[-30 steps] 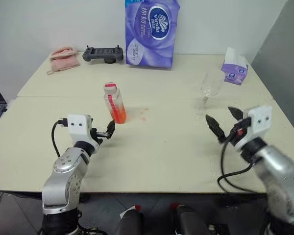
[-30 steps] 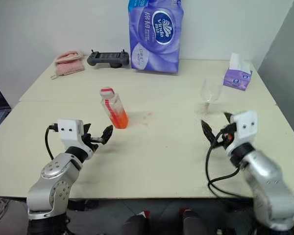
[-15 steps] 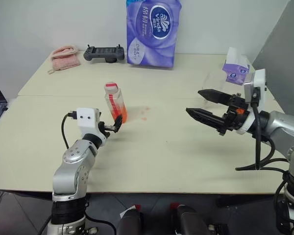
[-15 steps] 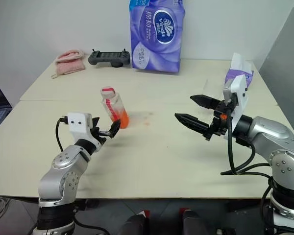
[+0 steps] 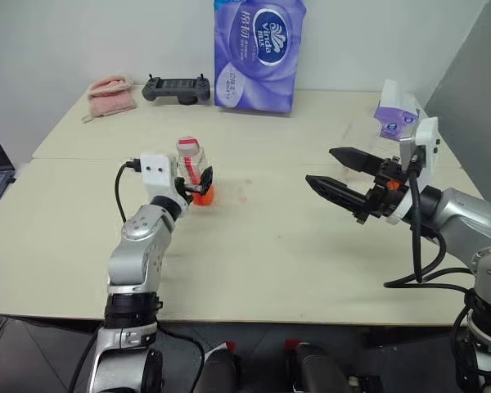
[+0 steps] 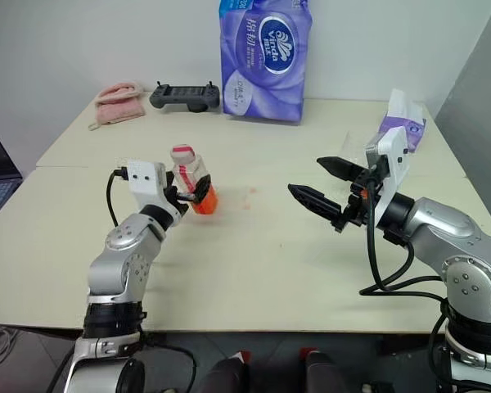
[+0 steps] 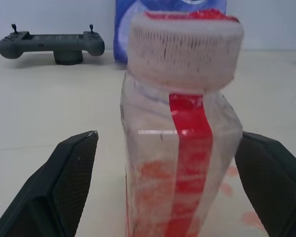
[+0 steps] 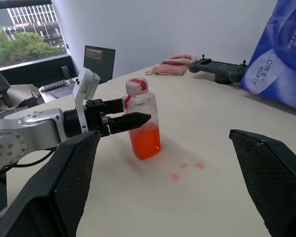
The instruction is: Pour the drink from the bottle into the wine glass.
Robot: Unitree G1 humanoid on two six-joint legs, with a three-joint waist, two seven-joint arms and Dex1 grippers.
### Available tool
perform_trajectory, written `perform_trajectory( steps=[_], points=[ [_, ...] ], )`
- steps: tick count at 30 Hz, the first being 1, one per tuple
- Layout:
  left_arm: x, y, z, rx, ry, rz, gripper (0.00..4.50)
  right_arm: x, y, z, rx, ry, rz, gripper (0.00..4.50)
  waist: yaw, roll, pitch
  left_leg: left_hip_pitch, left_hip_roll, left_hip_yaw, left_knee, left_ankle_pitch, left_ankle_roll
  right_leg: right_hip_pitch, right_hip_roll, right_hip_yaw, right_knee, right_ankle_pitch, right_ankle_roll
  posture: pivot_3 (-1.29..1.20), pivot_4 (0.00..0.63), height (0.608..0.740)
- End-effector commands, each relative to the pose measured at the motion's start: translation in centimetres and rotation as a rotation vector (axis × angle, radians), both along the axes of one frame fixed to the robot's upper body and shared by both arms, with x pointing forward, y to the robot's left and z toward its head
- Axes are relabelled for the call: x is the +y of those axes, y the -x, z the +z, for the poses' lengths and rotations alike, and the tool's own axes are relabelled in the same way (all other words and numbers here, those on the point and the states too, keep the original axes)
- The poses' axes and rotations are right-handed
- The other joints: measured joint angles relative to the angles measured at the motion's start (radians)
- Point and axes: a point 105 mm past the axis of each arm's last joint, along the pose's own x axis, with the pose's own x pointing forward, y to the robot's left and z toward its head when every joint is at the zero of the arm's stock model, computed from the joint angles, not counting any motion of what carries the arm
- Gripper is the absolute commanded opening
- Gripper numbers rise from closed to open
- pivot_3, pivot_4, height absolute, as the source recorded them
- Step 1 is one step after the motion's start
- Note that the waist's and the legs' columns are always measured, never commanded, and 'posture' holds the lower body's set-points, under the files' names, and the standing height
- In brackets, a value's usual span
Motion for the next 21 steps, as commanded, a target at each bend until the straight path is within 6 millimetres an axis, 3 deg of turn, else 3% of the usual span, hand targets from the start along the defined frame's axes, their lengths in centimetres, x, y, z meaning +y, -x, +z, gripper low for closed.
perform_trajectory(
  steps=[1, 7, 21],
  points=[
    [-0.16, -0.45, 1.19, -0.058, -0.02, -0.012, 4.47, 0.11, 0.44, 1.18, -0.063, -0.013, -0.005, 4.5, 0.0, 0.0, 0.0, 0.0, 0.0, 0.0, 0.0, 0.0, 0.0, 0.0, 0.0, 0.0, 0.0, 0.0, 0.0, 0.0, 0.15, 0.74],
    [-0.37, -1.29, 1.9, -0.084, -0.014, -0.017, 4.47, 0.08, 0.35, 1.28, -0.067, -0.017, -0.018, 4.5, 0.0, 0.0, 0.0, 0.0, 0.0, 0.0, 0.0, 0.0, 0.0, 0.0, 0.0, 0.0, 0.0, 0.0, 0.0, 0.0, 0.15, 0.74],
    [-0.81, -1.1, 2.19, -0.1, 0.012, -0.057, 4.47, -0.3, 0.07, 1.34, -0.068, -0.023, -0.047, 4.5, 0.0, 0.0, 0.0, 0.0, 0.0, 0.0, 0.0, 0.0, 0.0, 0.0, 0.0, 0.0, 0.0, 0.0, 0.0, 0.0, 0.15, 0.74]
  ],
)
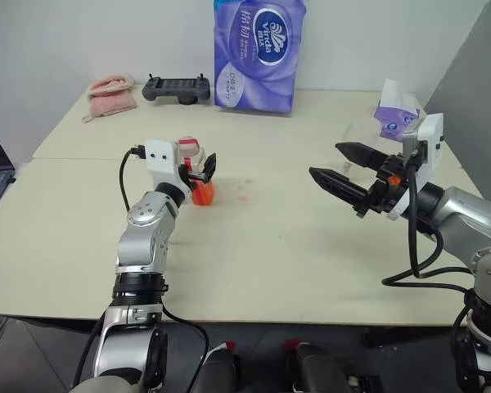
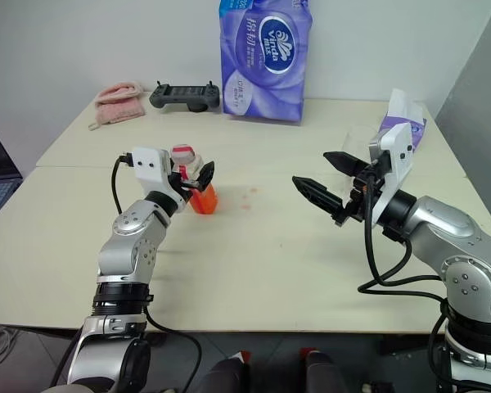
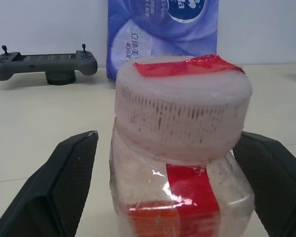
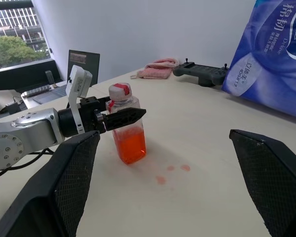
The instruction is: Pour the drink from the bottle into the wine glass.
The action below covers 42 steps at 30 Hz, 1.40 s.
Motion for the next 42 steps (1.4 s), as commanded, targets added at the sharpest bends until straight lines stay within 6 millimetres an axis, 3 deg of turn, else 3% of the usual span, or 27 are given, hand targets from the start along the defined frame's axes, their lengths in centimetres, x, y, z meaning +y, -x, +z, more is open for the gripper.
perform_trajectory(
  steps=[1, 4, 9, 11, 18, 21, 24, 28, 32, 37, 42],
  points=[
    [-0.3, 0.2, 1.4, -0.05, 0.042, -0.028, 4.47, 0.1, 0.5, 1.1, -0.056, -0.009, 0.006, 4.5, 0.0, 0.0, 0.0, 0.0, 0.0, 0.0, 0.0, 0.0, 0.0, 0.0, 0.0, 0.0, 0.0, 0.0, 0.0, 0.0, 0.15, 0.74],
    [-0.1, 0.4, 0.9, -0.027, 0.058, -0.03, 3.85, 0.1, 0.5, 1.2, -0.059, -0.012, 0.007, 4.5, 0.0, 0.0, 0.0, 0.0, 0.0, 0.0, 0.0, 0.0, 0.0, 0.0, 0.0, 0.0, 0.0, 0.0, 0.0, 0.0, 0.15, 0.74],
    [0.3, 0.5, 0.4, -0.009, 0.074, -0.01, 2.28, 0.1, 0.6, 1.2, -0.061, -0.015, 0.003, 4.5, 0.0, 0.0, 0.0, 0.0, 0.0, 0.0, 0.0, 0.0, 0.0, 0.0, 0.0, 0.0, 0.0, 0.0, 0.0, 0.0, 0.15, 0.74],
    [0.4, 0.5, 0.3, -0.006, 0.076, -0.004, 1.94, 0.1, 0.6, 1.2, -0.06, -0.016, 0.004, 4.5, 0.0, 0.0, 0.0, 0.0, 0.0, 0.0, 0.0, 0.0, 0.0, 0.0, 0.0, 0.0, 0.0, 0.0, 0.0, 0.0, 0.15, 0.74],
    [0.3, 0.5, 0.8, -0.006, 0.009, -0.009, 1.92, 0.6, 0.0, 1.0, -0.07, 0.022, -0.018, 4.5, -0.001, 0.0, 0.0, 0.0, 0.0, 0.0, 0.0, 0.0, 0.0, 0.0, 0.0, 0.0, 0.0, 0.0, 0.0, 0.0, 0.15, 0.74],
    [-1.3, 0.8, 2.8, -0.049, -0.106, -0.123, 1.92, 1.3, -1.1, 1.3, -0.083, 0.045, -0.054, 4.5, -0.004, 0.0, 0.0, 0.0, 0.0, 0.001, 0.0, 0.0, 0.0, 0.0, 0.0, 0.0, 0.0, 0.0, 0.0, 0.0, 0.15, 0.74],
    [-4.3, 1.7, 5.1, -0.092, -0.187, -0.333, 1.92, 3.0, -2.0, 2.3, -0.108, 0.024, -0.047, 4.5, -0.004, 0.0, 0.0, 0.0, 0.0, 0.0, 0.0, 0.0, 0.0, -0.001, 0.001, 0.0, 0.001, 0.0, 0.0, 0.0, 0.15, 0.74],
    [-7.2, 3.3, 6.4, -0.126, -0.227, -0.559, 1.92, 5.2, -2.3, 3.5, -0.128, -0.023, 0.009, 4.5, -0.005, 0.0, 0.0, -0.002, 0.0, 0.0, 0.0, 0.001, -0.001, -0.002, 0.0, 0.0, 0.0, 0.0, 0.0, 0.0, 0.15, 0.74],
    [-8.5, 4.3, 6.5, -0.13, -0.212, -0.704, 1.92, 6.8, -2.0, 3.8, -0.154, -0.014, 0.06, 4.5, -0.005, 0.0, 0.0, -0.002, 0.0, 0.001, -0.001, 0.002, -0.003, -0.002, 0.0, 0.001, -0.002, 0.0, 0.0, 0.0, 0.15, 0.74],
    [-10.0, 5.5, 7.0, -0.114, -0.138, -0.845, 1.92, 7.4, -1.8, 3.6, -0.151, -0.029, 0.079, 4.5, -0.007, 0.0, 0.001, -0.004, 0.0, 0.001, -0.001, 0.0, -0.001, -0.004, -0.001, 0.001, -0.001, 0.0, 0.0, 0.0, 0.15, 0.74],
    [-10.9, 5.9, 6.8, -0.11, -0.178, -0.917, 1.92, 7.8, -1.9, 3.2, -0.138, -0.027, 0.08, 4.5, -0.012, 0.0, 0.001, -0.003, 0.0, 0.0, 0.0, 0.0, 0.0, -0.004, 0.0, 0.0, 0.0, 0.0, 0.0, 0.0, 0.15, 0.74]
  ],
)
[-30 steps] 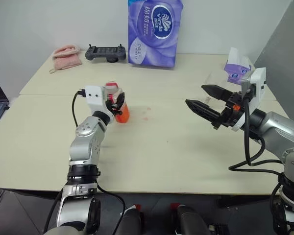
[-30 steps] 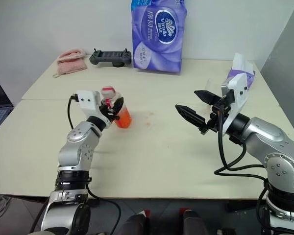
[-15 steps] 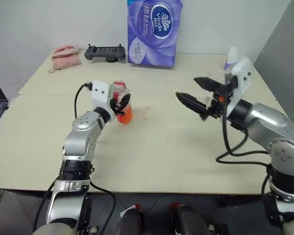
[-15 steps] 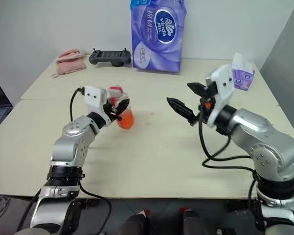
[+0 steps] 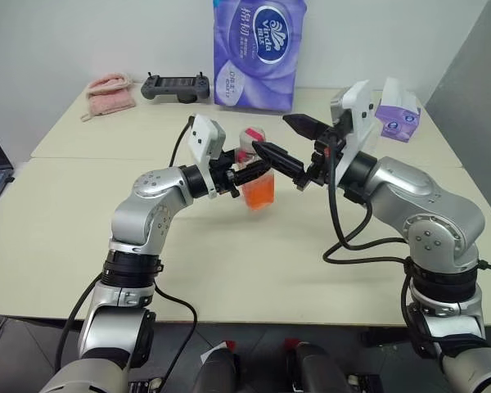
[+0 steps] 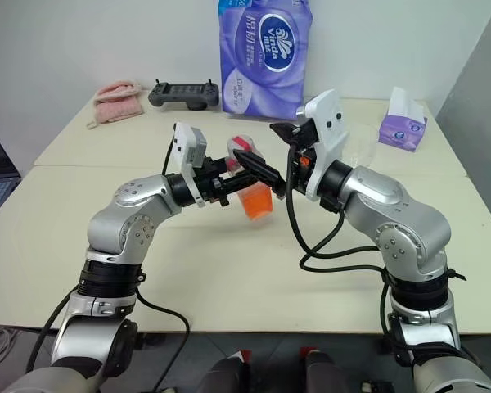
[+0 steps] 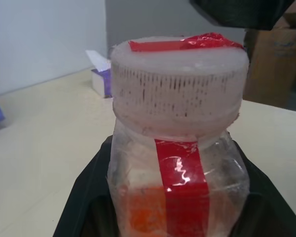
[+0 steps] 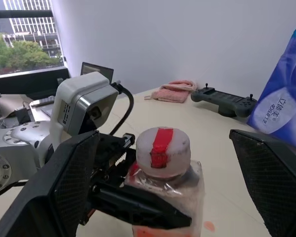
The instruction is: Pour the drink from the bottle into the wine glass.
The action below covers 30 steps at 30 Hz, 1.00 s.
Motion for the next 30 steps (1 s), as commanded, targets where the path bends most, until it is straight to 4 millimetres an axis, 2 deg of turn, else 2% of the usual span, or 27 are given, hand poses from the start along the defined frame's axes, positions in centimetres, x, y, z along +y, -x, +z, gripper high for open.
perform_trajectory(
  steps=[1, 11, 19, 27, 30],
  points=[
    [-0.9, 0.7, 2.1, -0.088, -0.005, -0.063, 1.92, 0.4, 0.5, 0.8, -0.039, -0.019, 0.017, 4.5, -0.003, 0.0, 0.0, 0.0, 0.0, 0.0, 0.0, 0.0, 0.0, 0.0, 0.0, 0.0, 0.0, 0.0, 0.0, 0.0, 0.15, 0.74],
    [-1.8, 0.5, 1.1, -0.078, -0.001, -0.09, 1.92, 1.1, -0.7, -0.3, 0.004, -0.014, -0.082, 4.5, -0.013, 0.0, 0.0, 0.0, 0.0, 0.0, 0.0, 0.0, 0.0, -0.001, 0.0, 0.0, 0.0, 0.0, 0.0, 0.0, 0.15, 0.74],
    [-2.2, 0.7, 0.8, -0.054, 0.011, -0.124, 1.92, 1.9, -1.1, 0.0, 0.007, -0.035, -0.102, 4.5, -0.013, 0.0, 0.0, 0.0, 0.0, 0.0, 0.0, 0.0, 0.0, -0.001, 0.0, 0.001, 0.001, 0.0, 0.0, 0.0, 0.15, 0.74],
    [-2.2, 0.5, 1.0, -0.061, 0.003, -0.125, 1.92, 1.6, -1.1, 0.2, 0.019, -0.063, -0.097, 4.5, -0.014, 0.0, 0.0, 0.0, 0.0, 0.0, 0.0, 0.0, 0.0, -0.001, 0.0, 0.001, 0.001, 0.0, 0.0, 0.0, 0.15, 0.74],
    [-2.2, 0.4, 1.0, -0.061, 0.003, -0.125, 1.92, 1.4, -1.1, -0.2, 0.012, -0.042, -0.103, 3.9, -0.014, 0.0, 0.0, 0.0, 0.0, 0.0, 0.0, 0.0, 0.0, -0.001, 0.0, 0.001, 0.001, 0.0, 0.0, 0.0, 0.15, 0.74]
  ],
)
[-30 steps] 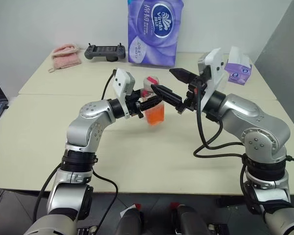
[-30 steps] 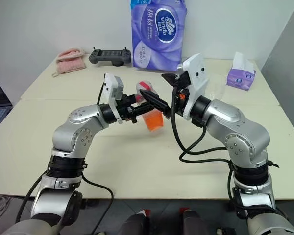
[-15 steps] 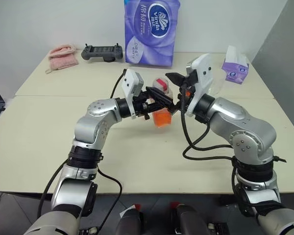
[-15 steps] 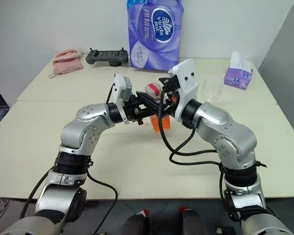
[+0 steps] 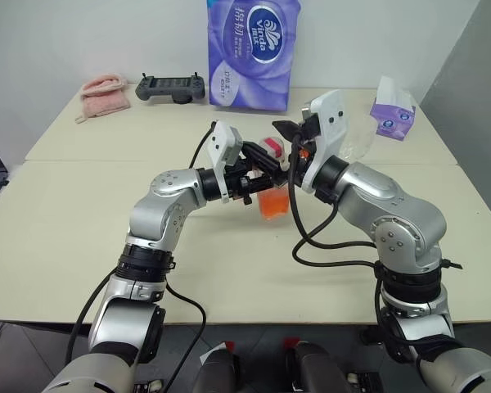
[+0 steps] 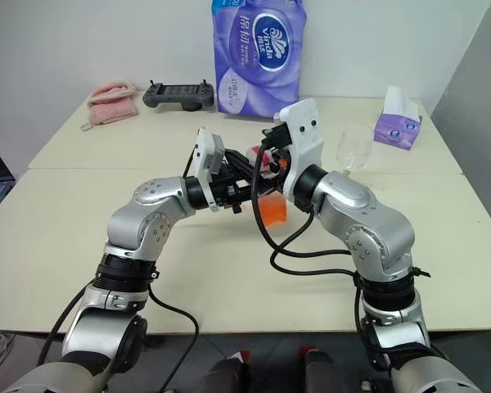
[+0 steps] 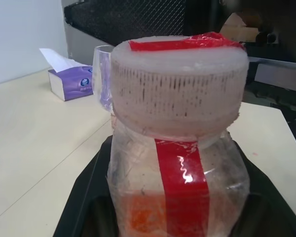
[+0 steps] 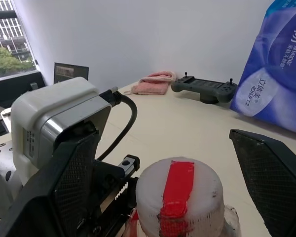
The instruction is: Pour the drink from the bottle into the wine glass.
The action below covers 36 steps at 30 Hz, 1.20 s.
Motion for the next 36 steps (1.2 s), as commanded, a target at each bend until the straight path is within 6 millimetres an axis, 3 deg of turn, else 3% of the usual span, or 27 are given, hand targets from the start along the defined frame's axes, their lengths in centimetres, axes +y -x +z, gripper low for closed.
perform_trajectory(
  steps=[1, 6, 12, 15, 18, 20, 24, 28, 31, 36],
  points=[
    [-0.3, 0.3, 2.0, -0.08, 0.017, -0.02, 1.92, -0.4, 0.4, 0.7, -0.056, 0.009, 0.001, 3.51, 0.0, 0.0, 0.0, 0.0, 0.0, 0.0, 0.0, 0.0, 0.0, 0.0, 0.0, 0.0, 0.0, 0.0, 0.0, 0.0, 0.15, 0.74],
    [-0.3, 0.3, 2.1, -0.082, 0.016, -0.02, 1.92, -0.2, 0.7, 0.0, -0.06, 0.051, 0.023, 1.84, -0.001, 0.0, 0.0, 0.0, 0.0, 0.0, 0.0, 0.0, 0.0, 0.0, 0.0, 0.0, 0.0, 0.0, 0.0, 0.0, 0.15, 0.74],
    [-0.7, 0.9, 2.7, -0.107, 0.018, -0.051, 1.92, -0.5, 0.9, 0.1, -0.057, 0.053, 0.086, 1.86, -0.001, 0.0, 0.0, 0.0, 0.0, 0.0, 0.0, 0.0, 0.0, 0.0, 0.0, 0.0, 0.0, 0.0, 0.0, 0.0, 0.15, 0.74],
    [-1.2, 1.9, 3.2, -0.128, 0.007, -0.123, 1.92, -1.1, 1.6, 1.9, -0.097, 0.063, 0.248, 1.86, -0.001, 0.0, 0.0, 0.0, 0.0, 0.0, 0.0, 0.0, 0.0, 0.0, 0.0, 0.0, 0.0, 0.0, 0.0, 0.0, 0.15, 0.74],
    [-1.5, 3.5, 4.2, -0.162, -0.004, -0.231, 1.92, -2.3, 3.0, 3.5, -0.091, 0.109, 0.526, 1.86, -0.001, 0.001, 0.002, 0.0, -0.001, 0.0, 0.001, 0.0, 0.001, 0.0, 0.001, 0.0, 0.0, 0.0, 0.0, 0.0, 0.15, 0.74],
    [-1.8, 4.2, 4.7, -0.177, 0.0, -0.276, 1.92, -3.2, 2.7, 3.9, -0.032, 0.101, 0.613, 1.86, -0.001, 0.002, 0.002, 0.0, -0.001, 0.0, 0.0, 0.0, 0.001, 0.001, 0.001, -0.001, -0.001, 0.0, 0.0, 0.0, 0.15, 0.74],
    [-2.3, 4.9, 5.6, -0.187, 0.018, -0.316, 1.92, -4.1, 1.0, 3.8, -0.042, 0.166, 0.616, 1.86, -0.002, 0.002, 0.002, 0.001, 0.0, 0.0, -0.001, 0.0, 0.001, 0.001, 0.001, -0.001, -0.001, 0.0, 0.0, 0.0, 0.15, 0.74],
    [-2.0, 4.5, 5.5, -0.182, 0.018, -0.283, 1.92, -5.5, 2.1, 4.7, -0.03, 0.147, 0.605, 3.24, -0.001, 0.003, 0.003, 0.0, 0.0, 0.0, 0.0, 0.0, 0.001, 0.001, 0.001, 0.0, -0.001, 0.0, 0.0, 0.0, 0.15, 0.74],
    [-1.5, 4.2, 5.1, -0.176, 0.013, -0.253, 1.92, -6.7, 3.3, 4.1, -0.032, 0.169, 0.513, 4.3, 0.003, 0.003, 0.003, -0.002, 0.0, -0.001, 0.0, 0.0, 0.001, 0.0, -0.002, -0.001, -0.002, 0.0, 0.0, 0.0, 0.15, 0.74],
    [-1.1, 3.6, 4.6, -0.172, 0.019, -0.206, 1.92, -7.0, 4.6, 2.4, -0.065, 0.149, 0.289, 4.46, 0.004, 0.003, 0.003, -0.008, 0.0, -0.003, 0.002, 0.0, 0.0, -0.004, -0.004, -0.003, -0.002, 0.0, 0.0, 0.0, 0.15, 0.74]
  ],
)
